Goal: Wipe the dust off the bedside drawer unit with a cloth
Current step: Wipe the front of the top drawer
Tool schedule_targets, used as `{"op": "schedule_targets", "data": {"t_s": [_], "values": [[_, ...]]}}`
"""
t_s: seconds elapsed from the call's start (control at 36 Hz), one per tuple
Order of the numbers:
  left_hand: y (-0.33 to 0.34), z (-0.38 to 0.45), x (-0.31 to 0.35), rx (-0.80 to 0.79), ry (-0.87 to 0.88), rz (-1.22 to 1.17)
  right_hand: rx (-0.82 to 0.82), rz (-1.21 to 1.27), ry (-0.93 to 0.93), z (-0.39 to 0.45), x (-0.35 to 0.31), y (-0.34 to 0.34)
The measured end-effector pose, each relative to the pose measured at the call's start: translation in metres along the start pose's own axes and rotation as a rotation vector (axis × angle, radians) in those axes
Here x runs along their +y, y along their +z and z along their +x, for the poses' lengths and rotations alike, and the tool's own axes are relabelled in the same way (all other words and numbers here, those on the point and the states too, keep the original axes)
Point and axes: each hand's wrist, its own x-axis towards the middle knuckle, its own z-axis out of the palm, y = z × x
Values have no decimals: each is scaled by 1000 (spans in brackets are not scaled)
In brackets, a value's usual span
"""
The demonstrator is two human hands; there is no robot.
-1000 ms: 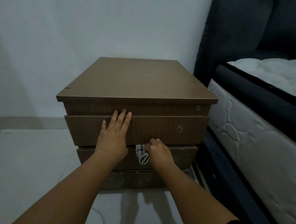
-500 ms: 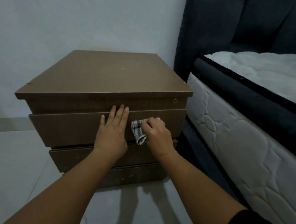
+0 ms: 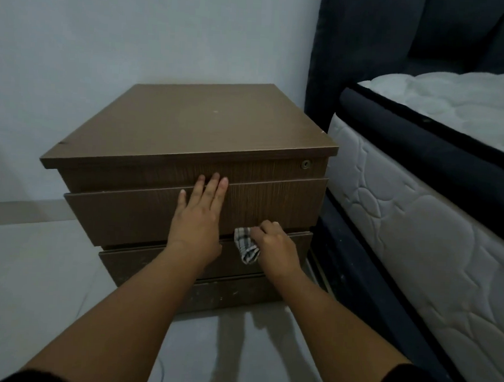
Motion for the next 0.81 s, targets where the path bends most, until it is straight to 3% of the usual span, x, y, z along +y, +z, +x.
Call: {"op": "schedule_targets", "data": {"t_s": [0.28, 0.39, 0.64, 0.81], "values": [[-19, -1, 16, -31, 62, -70, 278, -127, -67, 26, 23, -83], [-20, 6, 38, -39, 102, -68, 298, -128, -59, 33, 33, -84], [-16, 14, 53, -21, 100, 11, 182, -95, 0, 11, 38, -41], [-13, 14, 55, -18, 97, 6, 17, -100, 86, -6, 40, -11]]}}
